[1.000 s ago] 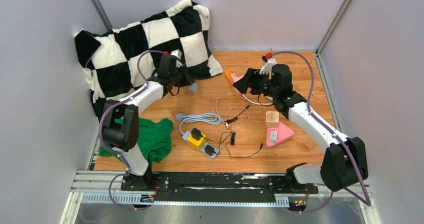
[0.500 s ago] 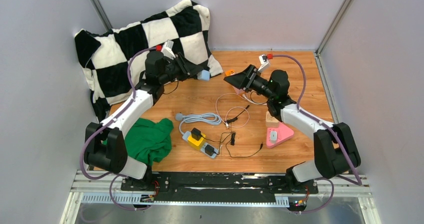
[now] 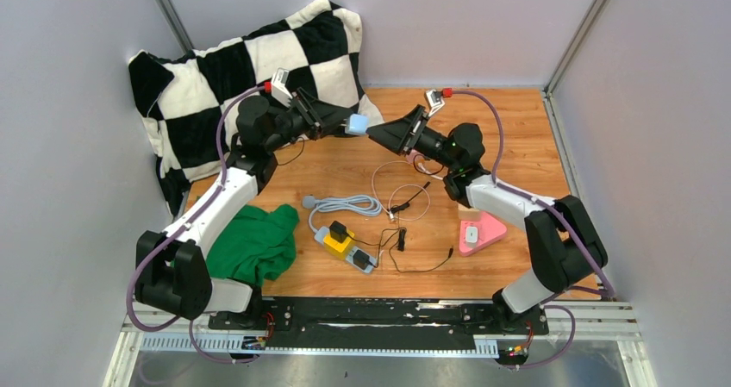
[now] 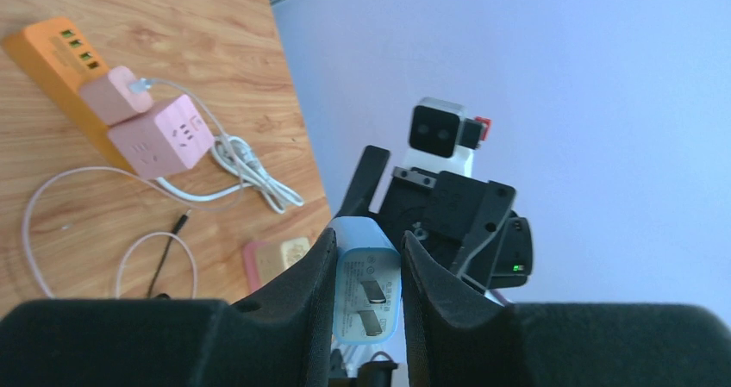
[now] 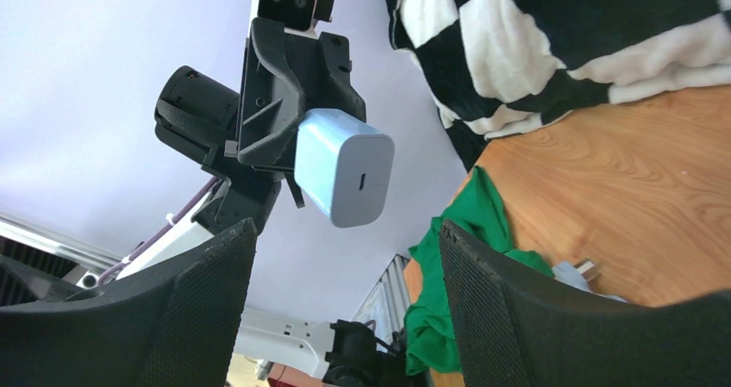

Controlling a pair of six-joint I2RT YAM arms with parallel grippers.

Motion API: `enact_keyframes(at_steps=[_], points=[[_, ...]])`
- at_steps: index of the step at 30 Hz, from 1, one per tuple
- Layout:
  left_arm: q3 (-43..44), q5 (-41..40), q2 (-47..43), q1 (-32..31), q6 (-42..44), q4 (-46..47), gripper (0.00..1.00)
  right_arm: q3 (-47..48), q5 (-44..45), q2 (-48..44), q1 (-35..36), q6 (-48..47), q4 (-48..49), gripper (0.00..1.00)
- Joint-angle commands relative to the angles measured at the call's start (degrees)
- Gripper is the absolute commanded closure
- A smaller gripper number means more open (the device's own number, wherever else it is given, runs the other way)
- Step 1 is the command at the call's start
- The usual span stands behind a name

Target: Insert the plug

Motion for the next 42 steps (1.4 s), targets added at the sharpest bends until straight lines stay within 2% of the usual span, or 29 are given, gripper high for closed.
enact_keyframes(at_steps=[1, 6, 9, 11, 13, 15, 16, 18, 19, 25, 26, 27, 32, 38, 42], points=[[-1.3, 2.7, -1.2, -0.8, -5.8, 5.5, 0.99, 3.4, -0.8, 1.5, 2.4, 4.3, 5.4, 0.23], [-1.1, 2.9, -0.8, -1.6, -6.8, 6.1, 1.00, 4.9, -0.8, 2.9, 3.3, 6.5, 8.0, 0.27], [-1.3, 3.0, -0.8, -1.8, -7.4, 6.9, 1.00, 5.5, -0.9, 3.4, 3.5, 7.5, 9.2, 0.36], [-1.6, 2.8, -1.0, -1.9, -7.3, 7.0, 1.00, 5.3, -0.6, 3.8, 3.5, 8.5, 11.3, 0.49], [-2.1, 2.7, -1.3, -1.9, -7.0, 7.0, 0.98, 4.8, -0.2, 4.1, 3.6, 9.5, 13.1, 0.76], [-3.0, 2.2, -1.9, -1.9, -6.9, 7.0, 0.87, 4.3, 0.4, 4.0, 3.6, 9.6, 14.1, 0.94], [-3.6, 1.7, -2.3, -1.9, -6.7, 7.0, 0.78, 4.2, 0.5, 4.0, 3.6, 9.5, 14.2, 0.99], [-4.9, 0.3, -3.3, -1.8, -5.8, 7.0, 0.59, 3.8, 0.9, 4.0, 3.5, 9.4, 14.5, 1.00], [-5.4, -0.1, -3.6, -1.8, -4.9, 7.0, 0.53, 3.6, 1.2, 3.8, 3.5, 9.3, 14.7, 1.00], [-6.6, -0.1, -4.9, -1.5, 1.9, 7.0, 0.29, 2.8, 1.5, 2.2, 3.1, 4.8, 9.7, 1.00], [-6.8, -0.2, -5.2, -1.5, 3.3, 7.0, 0.10, 2.5, 1.7, 1.7, 2.9, 3.8, 8.3, 1.00], [-6.8, -0.1, -5.4, -1.4, 4.7, 7.0, 0.01, 2.0, 1.7, 1.1, 2.7, 2.6, 7.1, 1.00], [-8.6, -0.5, -7.1, -0.5, 10.4, 7.0, 0.00, 1.4, 2.3, -3.4, 1.1, -7.4, -5.7, 1.00], [-11.3, -0.7, -8.3, 0.6, 17.3, 5.8, 0.00, 6.1, 7.7, -10.2, -0.5, -26.3, -34.2, 1.00], [-10.8, -3.1, -9.8, 0.7, 26.6, -2.3, 0.00, 14.0, 15.8, -11.9, -1.1, -41.1, -55.7, 1.00]])
